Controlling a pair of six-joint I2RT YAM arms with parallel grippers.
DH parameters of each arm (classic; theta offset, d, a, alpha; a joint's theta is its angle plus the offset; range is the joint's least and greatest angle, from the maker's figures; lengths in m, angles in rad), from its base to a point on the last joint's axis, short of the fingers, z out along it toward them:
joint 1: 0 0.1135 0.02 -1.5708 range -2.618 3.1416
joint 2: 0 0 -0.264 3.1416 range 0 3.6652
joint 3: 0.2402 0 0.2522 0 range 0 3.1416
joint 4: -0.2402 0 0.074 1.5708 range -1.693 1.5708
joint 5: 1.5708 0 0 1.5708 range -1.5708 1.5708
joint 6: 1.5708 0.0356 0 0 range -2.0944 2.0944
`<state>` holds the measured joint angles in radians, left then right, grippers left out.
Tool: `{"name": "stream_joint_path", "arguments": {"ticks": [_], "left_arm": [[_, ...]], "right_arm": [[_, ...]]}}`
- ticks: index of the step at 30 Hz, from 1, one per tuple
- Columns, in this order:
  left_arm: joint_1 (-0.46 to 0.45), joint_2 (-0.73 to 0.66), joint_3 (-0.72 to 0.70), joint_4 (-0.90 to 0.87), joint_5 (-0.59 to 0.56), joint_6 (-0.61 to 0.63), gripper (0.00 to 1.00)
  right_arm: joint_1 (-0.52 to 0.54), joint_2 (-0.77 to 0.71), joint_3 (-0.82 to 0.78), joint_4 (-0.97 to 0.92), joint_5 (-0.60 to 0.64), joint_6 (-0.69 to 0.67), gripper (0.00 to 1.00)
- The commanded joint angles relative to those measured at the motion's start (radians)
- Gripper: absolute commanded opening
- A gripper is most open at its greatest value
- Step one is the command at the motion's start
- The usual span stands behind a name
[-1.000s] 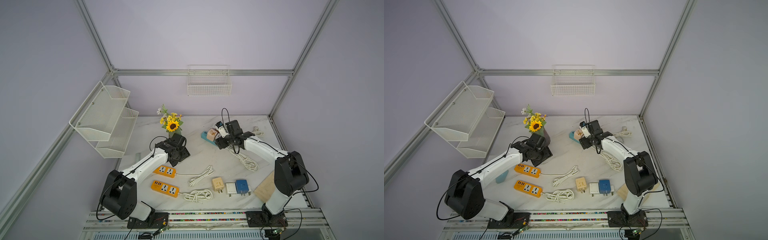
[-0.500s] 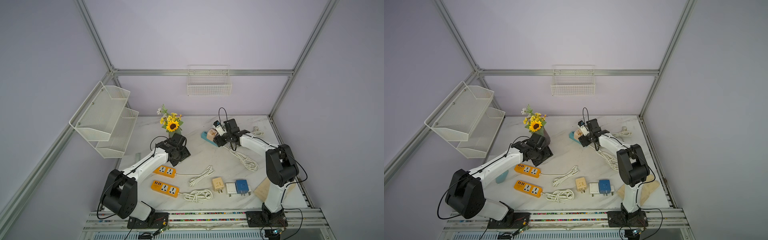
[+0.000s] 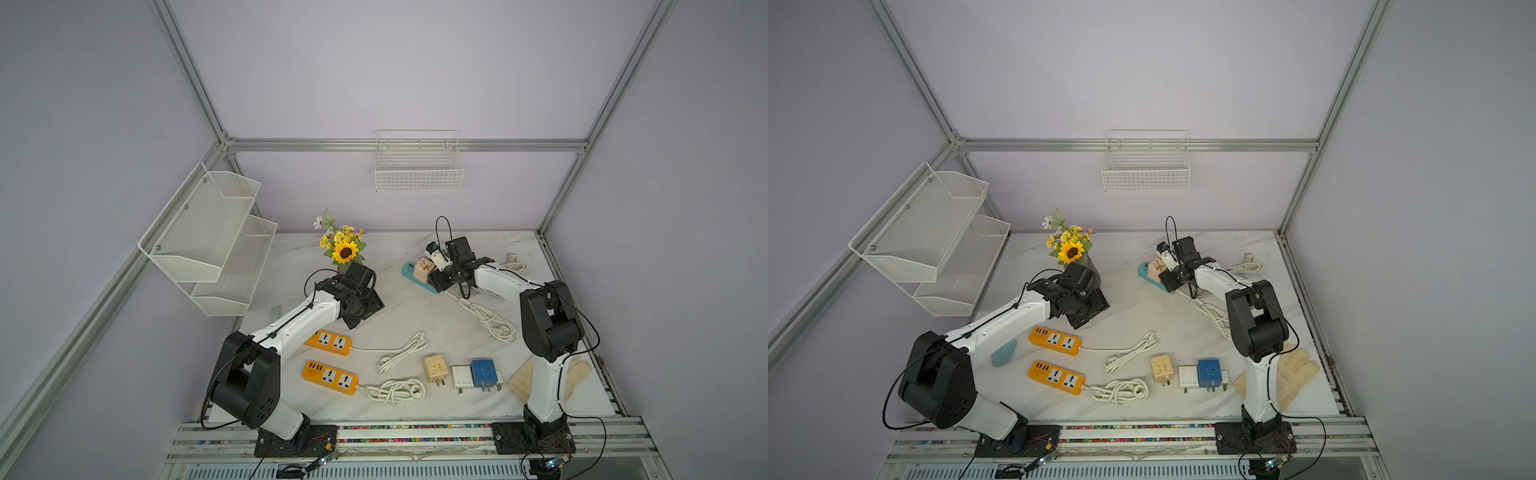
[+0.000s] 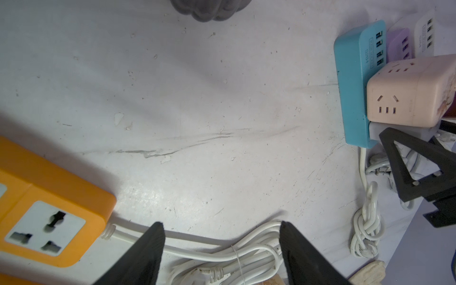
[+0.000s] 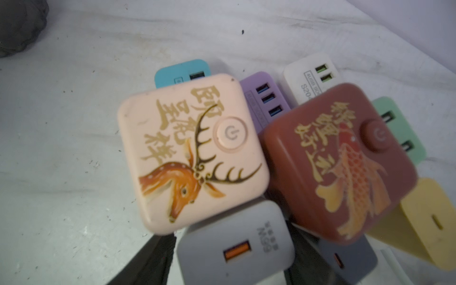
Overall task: Pull the plug off the socket
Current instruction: Move the socket to the center of the board.
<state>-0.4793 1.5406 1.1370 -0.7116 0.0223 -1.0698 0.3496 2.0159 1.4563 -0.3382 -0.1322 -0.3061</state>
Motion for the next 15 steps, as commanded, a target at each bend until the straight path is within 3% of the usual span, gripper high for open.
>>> {"name": "stream_joint_path", "arguments": {"ticks": [1,15], "left_arm": [[-0.004,0.007,0.028,0.031,0.024,0.017,0.76],[0.004,0.050,0.079,0.010,0.025,-0.088,0.77]], "right_arm": [[-0.003,0.020,0.042,-0.010,-0.012,-0.022,0.66],[0.047,-0.015,-0.015,-0.028,-0.038,-0.101,0.39]]}}
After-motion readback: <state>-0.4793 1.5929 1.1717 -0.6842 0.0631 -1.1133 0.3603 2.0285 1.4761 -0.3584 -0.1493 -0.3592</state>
